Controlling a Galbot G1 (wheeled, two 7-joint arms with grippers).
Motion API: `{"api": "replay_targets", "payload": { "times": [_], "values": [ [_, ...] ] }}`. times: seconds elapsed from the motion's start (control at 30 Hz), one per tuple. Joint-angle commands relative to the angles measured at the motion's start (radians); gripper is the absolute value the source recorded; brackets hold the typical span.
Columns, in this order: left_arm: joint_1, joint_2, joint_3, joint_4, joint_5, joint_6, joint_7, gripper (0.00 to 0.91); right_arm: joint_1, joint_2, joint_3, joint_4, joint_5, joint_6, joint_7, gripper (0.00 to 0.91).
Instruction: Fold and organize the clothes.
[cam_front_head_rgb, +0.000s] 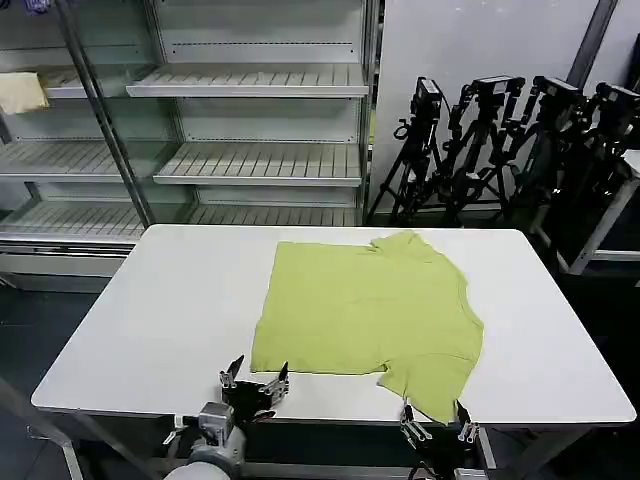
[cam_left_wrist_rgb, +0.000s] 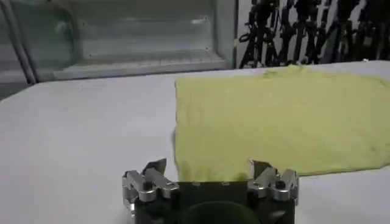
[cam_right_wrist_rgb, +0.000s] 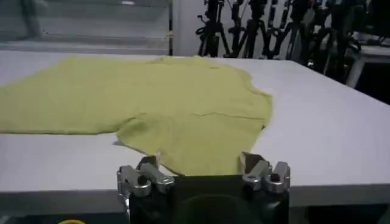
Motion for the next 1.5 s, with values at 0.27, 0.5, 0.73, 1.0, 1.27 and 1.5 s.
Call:
{"api": "replay_targets", "payload": {
  "times": [0.27,0.5,0.73,1.0,1.27,1.5],
  "values": [
    [-0.033,0.005,0.013,0.059,0.004,0.022,-0.008,0.040,-0.002,-0.004,0.000,-0.016,0.040,-0.001,0.002,0.000],
    [-0.030,0.005,0.008,0.052,-0.010,0.015,-0.006,0.040,-0.018,-0.006,0.000,0.009,0.036,0.010,-0.004,0.000],
    [-0.007,0.007,-0.014,0.003,-0.044,-0.007,0.000,0.040,-0.046,-0.010,0.007,0.060,0.015,0.037,-0.012,0.000],
    [0.080,0.003,-0.043,-0.124,-0.054,-0.013,0.006,0.040,-0.099,-0.036,0.025,0.169,0.013,0.051,-0.023,0.000],
    [0.186,-0.003,-0.065,-0.247,-0.046,-0.020,0.006,0.050,-0.184,-0.034,0.040,0.278,-0.007,0.068,-0.025,0.000],
    [0.226,0.001,-0.073,-0.299,-0.037,-0.024,0.004,0.050,-0.191,-0.043,0.079,0.308,-0.003,0.067,-0.025,0.000]
  ]
}}
